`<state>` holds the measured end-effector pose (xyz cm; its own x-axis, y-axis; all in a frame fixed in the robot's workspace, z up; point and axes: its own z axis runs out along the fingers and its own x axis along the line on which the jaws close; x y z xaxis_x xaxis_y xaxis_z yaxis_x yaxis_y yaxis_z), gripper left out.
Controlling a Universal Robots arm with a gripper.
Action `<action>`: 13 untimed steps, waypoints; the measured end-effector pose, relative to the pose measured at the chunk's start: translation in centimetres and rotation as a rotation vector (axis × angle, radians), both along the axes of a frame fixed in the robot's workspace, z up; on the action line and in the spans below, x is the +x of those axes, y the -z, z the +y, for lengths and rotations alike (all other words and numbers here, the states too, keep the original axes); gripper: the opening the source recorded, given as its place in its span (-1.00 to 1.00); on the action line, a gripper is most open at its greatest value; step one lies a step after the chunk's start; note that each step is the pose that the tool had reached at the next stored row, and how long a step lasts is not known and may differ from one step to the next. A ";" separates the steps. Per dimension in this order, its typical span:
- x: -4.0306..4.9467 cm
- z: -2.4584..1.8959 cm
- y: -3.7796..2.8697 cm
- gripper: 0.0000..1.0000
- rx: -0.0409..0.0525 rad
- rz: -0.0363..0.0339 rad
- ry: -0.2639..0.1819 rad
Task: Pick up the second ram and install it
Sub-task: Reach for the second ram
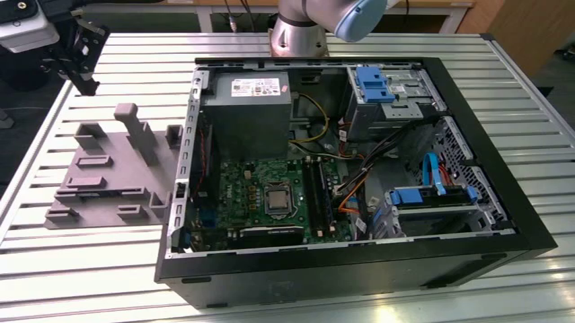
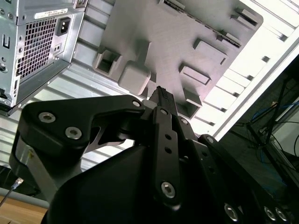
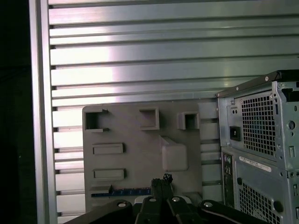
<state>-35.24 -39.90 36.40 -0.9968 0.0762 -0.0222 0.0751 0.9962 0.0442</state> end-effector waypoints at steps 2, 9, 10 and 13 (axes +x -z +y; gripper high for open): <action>0.00 0.00 0.00 -0.79 0.0000 0.0000 0.000; -0.86 -0.06 0.00 -0.79 -0.0001 0.0000 0.000; -1.02 -0.06 0.00 -0.79 0.0000 0.0000 0.000; -1.21 -0.10 0.00 -0.79 0.0000 0.0000 0.000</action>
<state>-36.44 -40.00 36.40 -0.9969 0.0761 -0.0222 0.0751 0.9962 0.0442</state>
